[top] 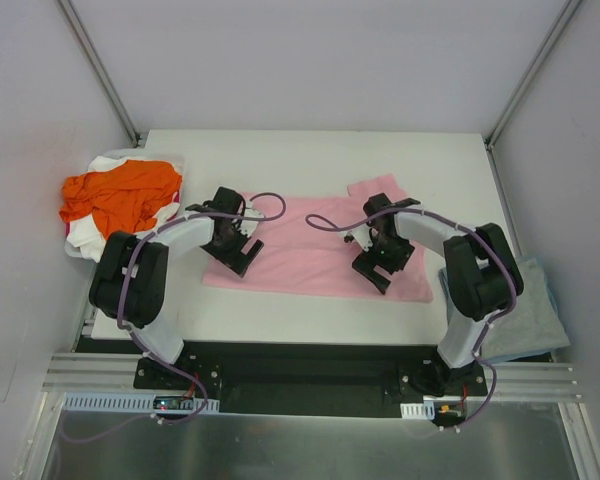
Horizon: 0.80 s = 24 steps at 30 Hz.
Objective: Fold and stack the t-shirts
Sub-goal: Fold the tshirt
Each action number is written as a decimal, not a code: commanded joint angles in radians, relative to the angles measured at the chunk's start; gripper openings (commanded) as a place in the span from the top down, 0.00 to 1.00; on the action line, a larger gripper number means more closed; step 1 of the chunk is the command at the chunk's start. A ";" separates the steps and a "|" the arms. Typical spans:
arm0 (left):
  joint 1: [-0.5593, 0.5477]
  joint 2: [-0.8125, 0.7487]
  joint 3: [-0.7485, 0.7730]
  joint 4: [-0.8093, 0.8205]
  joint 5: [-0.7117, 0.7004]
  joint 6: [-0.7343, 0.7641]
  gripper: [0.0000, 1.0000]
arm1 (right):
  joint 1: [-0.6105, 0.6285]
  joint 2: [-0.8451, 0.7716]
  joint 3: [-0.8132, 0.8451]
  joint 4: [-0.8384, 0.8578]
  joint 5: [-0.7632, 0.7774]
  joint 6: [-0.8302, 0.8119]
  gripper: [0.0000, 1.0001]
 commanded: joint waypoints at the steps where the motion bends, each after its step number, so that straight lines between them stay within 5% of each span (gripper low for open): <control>1: -0.017 -0.012 -0.057 -0.054 -0.022 -0.007 0.08 | 0.018 -0.049 -0.035 0.001 0.009 0.016 0.03; 24: -0.032 -0.076 -0.125 -0.037 -0.058 0.008 0.09 | 0.068 -0.119 -0.077 0.053 0.102 0.013 0.03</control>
